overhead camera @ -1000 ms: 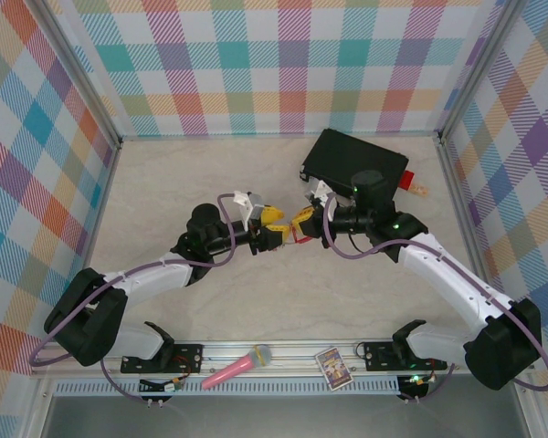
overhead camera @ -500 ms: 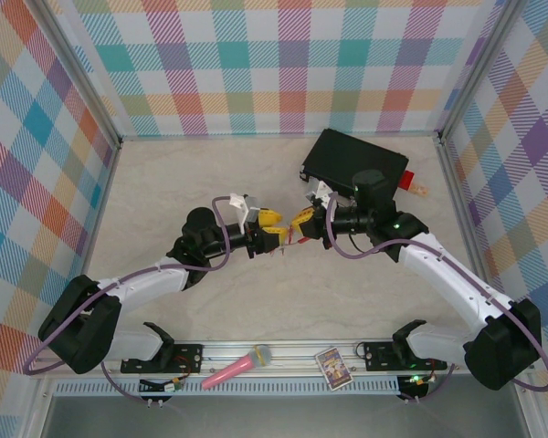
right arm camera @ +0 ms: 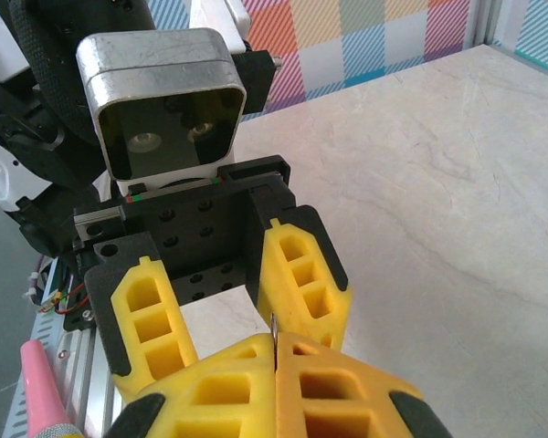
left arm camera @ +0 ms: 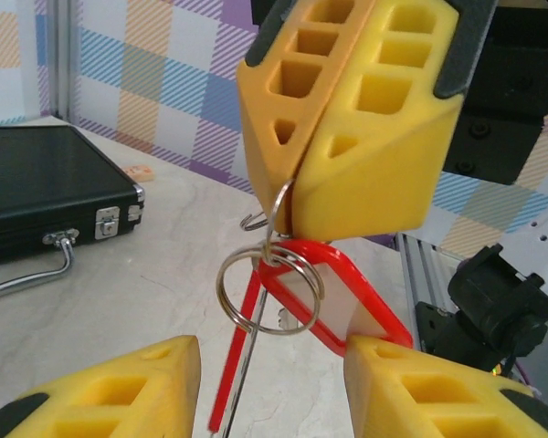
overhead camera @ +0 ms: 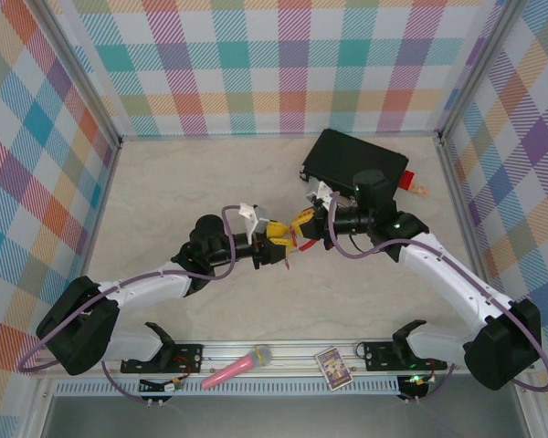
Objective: Put the keys on the keyring
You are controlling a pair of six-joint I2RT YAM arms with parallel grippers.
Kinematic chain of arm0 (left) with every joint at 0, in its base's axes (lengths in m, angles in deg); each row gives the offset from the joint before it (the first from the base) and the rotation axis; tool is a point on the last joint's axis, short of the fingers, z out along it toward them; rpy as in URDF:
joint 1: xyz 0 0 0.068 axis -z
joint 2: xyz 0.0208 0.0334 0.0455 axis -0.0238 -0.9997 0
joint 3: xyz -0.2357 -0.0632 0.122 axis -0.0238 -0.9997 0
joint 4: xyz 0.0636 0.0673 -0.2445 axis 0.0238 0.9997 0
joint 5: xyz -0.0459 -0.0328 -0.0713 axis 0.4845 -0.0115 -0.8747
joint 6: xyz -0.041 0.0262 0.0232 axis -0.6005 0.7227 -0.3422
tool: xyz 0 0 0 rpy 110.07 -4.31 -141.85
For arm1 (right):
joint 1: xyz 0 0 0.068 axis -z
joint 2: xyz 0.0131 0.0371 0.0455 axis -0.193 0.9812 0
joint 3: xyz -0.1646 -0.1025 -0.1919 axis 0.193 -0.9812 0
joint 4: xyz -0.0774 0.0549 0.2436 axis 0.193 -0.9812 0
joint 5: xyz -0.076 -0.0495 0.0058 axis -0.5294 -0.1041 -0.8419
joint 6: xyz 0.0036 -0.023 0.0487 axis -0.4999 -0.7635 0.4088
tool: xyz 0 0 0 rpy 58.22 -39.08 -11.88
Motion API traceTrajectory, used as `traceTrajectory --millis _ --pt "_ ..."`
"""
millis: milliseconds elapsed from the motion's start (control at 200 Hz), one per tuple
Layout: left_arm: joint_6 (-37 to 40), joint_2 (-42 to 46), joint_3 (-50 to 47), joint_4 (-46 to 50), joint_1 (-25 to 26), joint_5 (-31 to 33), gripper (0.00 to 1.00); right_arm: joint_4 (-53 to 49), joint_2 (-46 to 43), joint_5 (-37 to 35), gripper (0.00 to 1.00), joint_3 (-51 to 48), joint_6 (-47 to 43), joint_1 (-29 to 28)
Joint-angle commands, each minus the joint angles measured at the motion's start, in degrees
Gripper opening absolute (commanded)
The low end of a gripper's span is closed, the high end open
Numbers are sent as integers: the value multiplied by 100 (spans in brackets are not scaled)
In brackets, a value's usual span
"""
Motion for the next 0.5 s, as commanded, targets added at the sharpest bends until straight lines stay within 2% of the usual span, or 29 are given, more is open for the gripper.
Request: traceTrajectory --millis 0,170,500 --pt "129 144 -48 -13 95 81 44 239 -88 321 0 -96 51 34" --pt "173 209 -126 -36 128 248 43 181 -144 472 0 -131 51 35" --pt "189 1105 -201 548 -102 620 43 218 -254 474 0 -220 82 51"
